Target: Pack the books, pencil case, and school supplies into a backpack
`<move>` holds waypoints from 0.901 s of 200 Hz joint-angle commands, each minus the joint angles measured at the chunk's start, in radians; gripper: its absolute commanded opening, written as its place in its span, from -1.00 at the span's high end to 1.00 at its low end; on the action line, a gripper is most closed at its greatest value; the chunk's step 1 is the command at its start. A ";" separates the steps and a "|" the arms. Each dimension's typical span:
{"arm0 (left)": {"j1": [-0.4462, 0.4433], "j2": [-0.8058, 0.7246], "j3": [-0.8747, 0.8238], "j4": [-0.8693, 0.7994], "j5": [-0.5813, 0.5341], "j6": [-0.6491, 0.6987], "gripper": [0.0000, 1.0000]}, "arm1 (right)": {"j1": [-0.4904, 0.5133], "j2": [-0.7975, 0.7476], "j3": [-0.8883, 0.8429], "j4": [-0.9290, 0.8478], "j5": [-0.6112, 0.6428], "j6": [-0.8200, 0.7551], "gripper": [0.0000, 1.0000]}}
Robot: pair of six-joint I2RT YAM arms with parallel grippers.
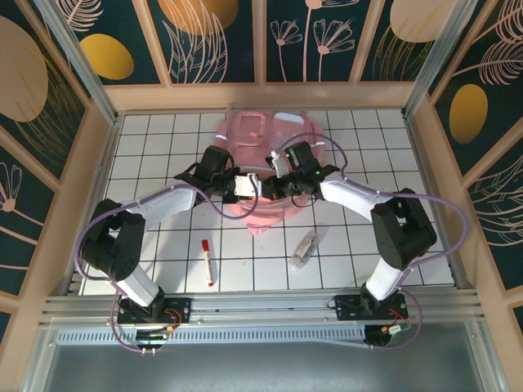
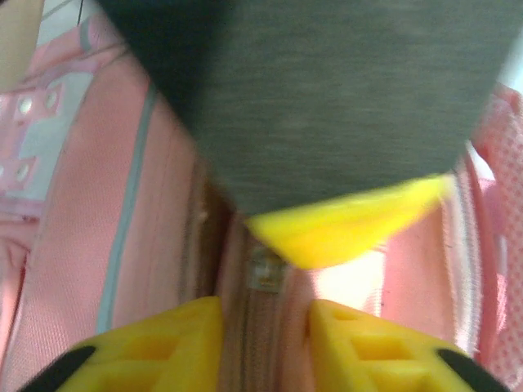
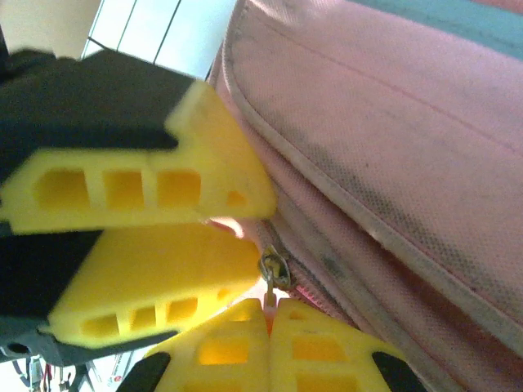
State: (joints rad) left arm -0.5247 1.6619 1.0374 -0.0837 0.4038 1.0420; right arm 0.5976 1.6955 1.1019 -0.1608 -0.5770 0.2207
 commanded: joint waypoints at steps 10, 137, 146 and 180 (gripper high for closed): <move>0.006 0.073 0.050 -0.009 -0.107 -0.019 0.50 | 0.011 -0.085 -0.022 0.043 -0.047 0.018 1.00; 0.157 -0.050 0.015 -0.016 0.102 0.030 1.00 | -0.156 -0.111 -0.102 -0.159 0.327 0.015 1.00; 0.174 -0.065 0.000 -0.016 0.140 0.050 1.00 | -0.176 -0.107 -0.107 -0.165 0.363 0.010 1.00; 0.223 -0.125 -0.045 -0.032 0.285 0.135 1.00 | -0.267 -0.068 -0.106 -0.081 0.409 -0.009 1.00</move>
State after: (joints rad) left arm -0.3573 1.6222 1.0183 -0.0895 0.5632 1.0973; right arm 0.4198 1.6096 1.0138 -0.2508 -0.3305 0.2340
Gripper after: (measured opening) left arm 0.048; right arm 0.050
